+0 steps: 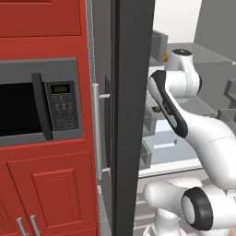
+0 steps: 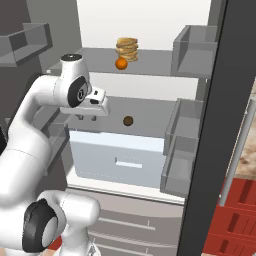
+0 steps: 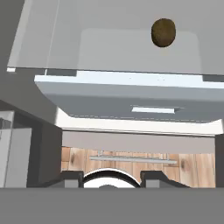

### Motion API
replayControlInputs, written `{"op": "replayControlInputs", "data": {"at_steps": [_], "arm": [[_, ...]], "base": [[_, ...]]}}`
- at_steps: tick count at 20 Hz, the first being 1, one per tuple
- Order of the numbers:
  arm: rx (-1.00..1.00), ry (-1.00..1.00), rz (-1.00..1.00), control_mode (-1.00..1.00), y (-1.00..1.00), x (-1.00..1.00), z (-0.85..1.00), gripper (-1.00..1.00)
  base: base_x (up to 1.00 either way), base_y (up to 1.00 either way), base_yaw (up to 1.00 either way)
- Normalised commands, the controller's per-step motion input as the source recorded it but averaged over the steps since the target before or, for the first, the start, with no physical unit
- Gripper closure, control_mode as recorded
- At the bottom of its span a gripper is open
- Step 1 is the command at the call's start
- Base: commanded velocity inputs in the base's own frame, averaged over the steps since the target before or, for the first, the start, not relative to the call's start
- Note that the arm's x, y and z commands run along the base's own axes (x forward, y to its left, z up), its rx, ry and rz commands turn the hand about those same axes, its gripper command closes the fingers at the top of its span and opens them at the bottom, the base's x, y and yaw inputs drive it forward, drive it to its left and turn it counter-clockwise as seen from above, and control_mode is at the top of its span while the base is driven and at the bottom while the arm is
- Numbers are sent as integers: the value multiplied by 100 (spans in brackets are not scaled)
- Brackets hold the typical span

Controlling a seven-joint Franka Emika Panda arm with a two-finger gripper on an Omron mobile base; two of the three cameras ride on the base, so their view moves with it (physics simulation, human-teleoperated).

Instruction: Pick up the kiwi and tangerine from the fridge and place one fruit on each plate on the dining counter.

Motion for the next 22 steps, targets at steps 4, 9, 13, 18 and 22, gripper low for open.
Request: {"op": "replayControlInputs", "data": {"at_steps": [4, 9, 13, 18, 22], "arm": [[0, 0, 0, -100, 0, -18, -11, -100], [-11, -23, 0, -100, -35, -10, -19, -100], [-10, -22, -5, -100, -32, 42, -17, -100], [1, -6, -3, -100, -43, 66, -5, -100], [4, -1, -6, -100, -26, 68, -3, -100]], "base": [[0, 0, 0], [0, 0, 0], [0, 0, 0], [0, 0, 0], [0, 0, 0]]}}
